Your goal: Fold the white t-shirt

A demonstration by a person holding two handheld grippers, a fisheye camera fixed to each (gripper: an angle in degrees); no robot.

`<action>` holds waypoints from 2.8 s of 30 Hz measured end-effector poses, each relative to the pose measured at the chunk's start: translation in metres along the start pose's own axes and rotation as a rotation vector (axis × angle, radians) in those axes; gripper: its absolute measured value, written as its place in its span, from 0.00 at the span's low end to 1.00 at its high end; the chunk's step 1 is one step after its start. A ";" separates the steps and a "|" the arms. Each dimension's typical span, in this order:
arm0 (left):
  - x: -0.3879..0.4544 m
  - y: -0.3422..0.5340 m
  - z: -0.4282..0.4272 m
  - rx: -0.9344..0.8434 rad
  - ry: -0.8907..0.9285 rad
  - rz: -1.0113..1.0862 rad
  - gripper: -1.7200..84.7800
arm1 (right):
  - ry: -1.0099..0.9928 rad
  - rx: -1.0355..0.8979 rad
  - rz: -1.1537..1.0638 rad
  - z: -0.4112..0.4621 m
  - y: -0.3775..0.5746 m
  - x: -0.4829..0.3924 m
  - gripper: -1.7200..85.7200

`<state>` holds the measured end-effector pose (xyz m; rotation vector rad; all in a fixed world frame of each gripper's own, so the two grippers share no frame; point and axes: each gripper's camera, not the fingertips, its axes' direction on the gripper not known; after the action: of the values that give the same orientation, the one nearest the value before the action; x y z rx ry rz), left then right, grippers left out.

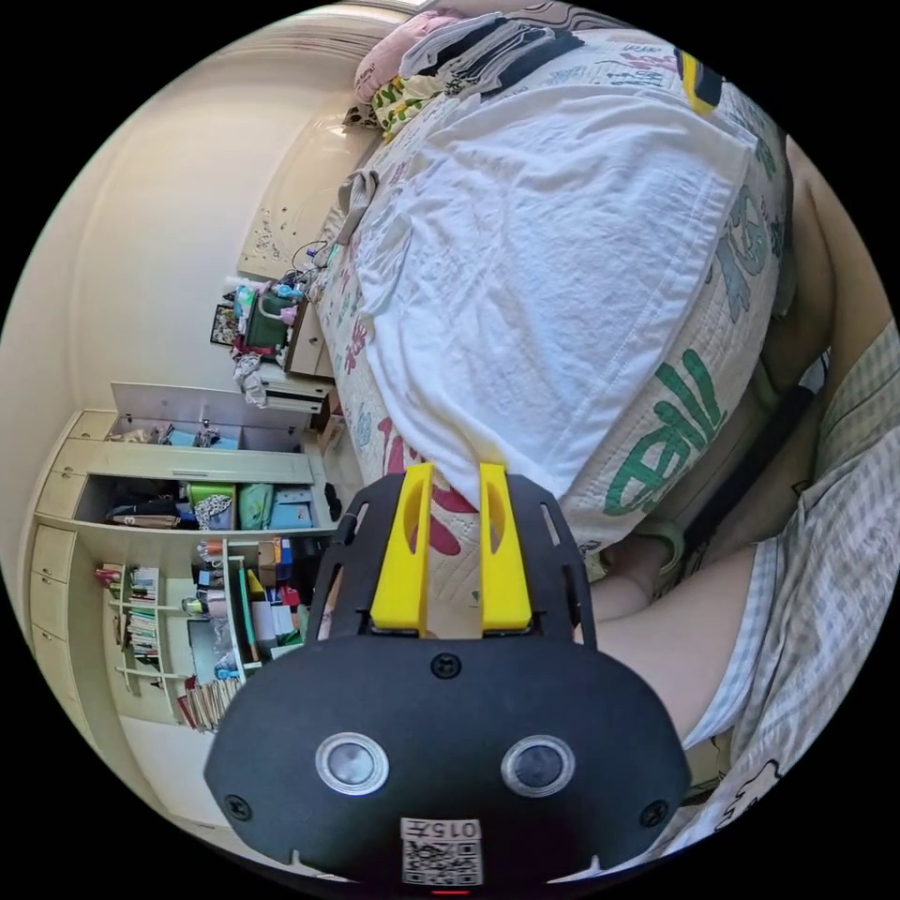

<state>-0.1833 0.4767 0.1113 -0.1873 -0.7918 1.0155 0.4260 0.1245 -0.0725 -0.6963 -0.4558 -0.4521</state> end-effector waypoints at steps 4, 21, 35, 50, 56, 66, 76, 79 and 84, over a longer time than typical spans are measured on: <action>-0.015 0.020 -0.010 0.044 -0.006 -0.083 0.11 | 0.020 0.018 0.033 -0.009 0.016 0.001 0.01; -0.079 0.071 0.064 0.205 0.890 -0.451 0.11 | -0.008 0.132 0.049 -0.016 0.066 -0.004 0.01; 0.026 -0.002 -0.010 -0.061 0.188 -0.109 0.03 | 0.068 0.020 0.058 -0.012 0.054 -0.016 0.02; 0.019 0.019 -0.035 -0.015 0.160 -0.136 0.02 | 0.035 0.059 0.131 -0.042 0.076 -0.002 0.02; -0.022 0.054 -0.046 0.073 0.322 -0.269 0.02 | 0.052 0.073 0.112 -0.055 0.087 0.000 0.02; -0.075 0.046 -0.015 -0.008 0.549 -0.272 0.03 | -0.066 0.024 0.103 -0.040 0.084 0.034 0.03; -0.206 0.048 -0.049 0.110 0.427 -0.373 0.10 | -0.148 0.348 0.185 -0.113 0.101 0.100 0.07; -0.265 0.001 -0.052 0.330 0.486 -0.379 0.11 | -0.088 0.476 0.160 -0.139 0.065 0.115 0.08; -0.315 -0.130 -0.006 0.363 0.618 -0.312 0.12 | -0.073 0.485 0.126 -0.135 -0.035 0.141 0.13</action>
<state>-0.1788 0.1508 0.0113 -0.0534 -0.0632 0.7261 0.5542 -0.0263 -0.0711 -0.2703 -0.5614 -0.1839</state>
